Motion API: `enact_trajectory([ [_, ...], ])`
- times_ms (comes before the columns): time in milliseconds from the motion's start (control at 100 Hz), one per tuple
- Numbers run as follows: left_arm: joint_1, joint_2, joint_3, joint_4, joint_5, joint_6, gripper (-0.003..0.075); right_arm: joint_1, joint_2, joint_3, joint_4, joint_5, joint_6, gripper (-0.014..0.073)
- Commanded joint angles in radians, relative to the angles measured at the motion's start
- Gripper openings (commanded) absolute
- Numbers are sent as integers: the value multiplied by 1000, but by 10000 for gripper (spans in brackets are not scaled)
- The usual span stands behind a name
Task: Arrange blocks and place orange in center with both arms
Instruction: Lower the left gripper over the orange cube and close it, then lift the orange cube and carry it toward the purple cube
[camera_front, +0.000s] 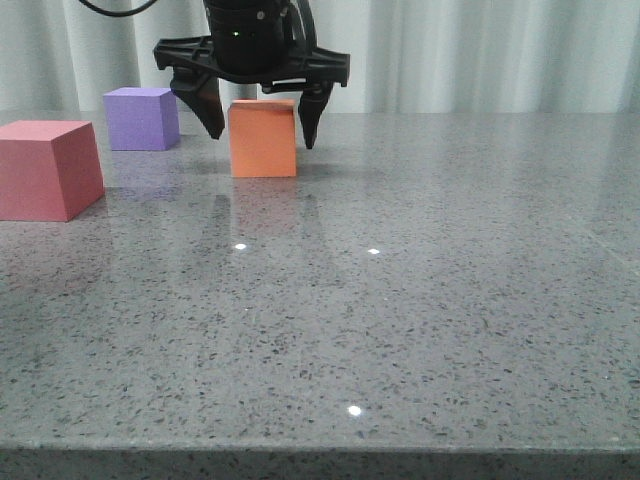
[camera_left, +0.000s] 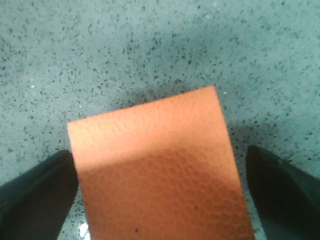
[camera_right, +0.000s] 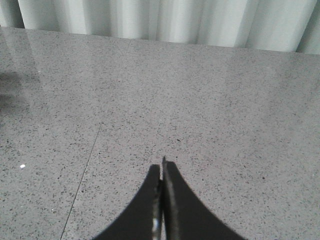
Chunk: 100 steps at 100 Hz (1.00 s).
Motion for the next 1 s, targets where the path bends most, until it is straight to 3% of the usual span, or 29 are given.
enact_trajectory([
  [0,-3,-54,-32,12,-21,-10,579,-7,3,-24,-22,-79,-2,-111],
  [160,-5,-57,-32,11,-19,-10,360,-7,3,-24,-22,-79,-2,-111],
  [260,-5,-68,-44,6,-15,32,272,-7,3,-24,-22,-79,-2,-111],
  [630,27,-206,-120,12,89,157,262,-7,3,-24,-22,-79,-2,-111],
  [990,175,-316,-35,-41,101,252,262,-7,3,-24,-22,-79,-2,-111],
])
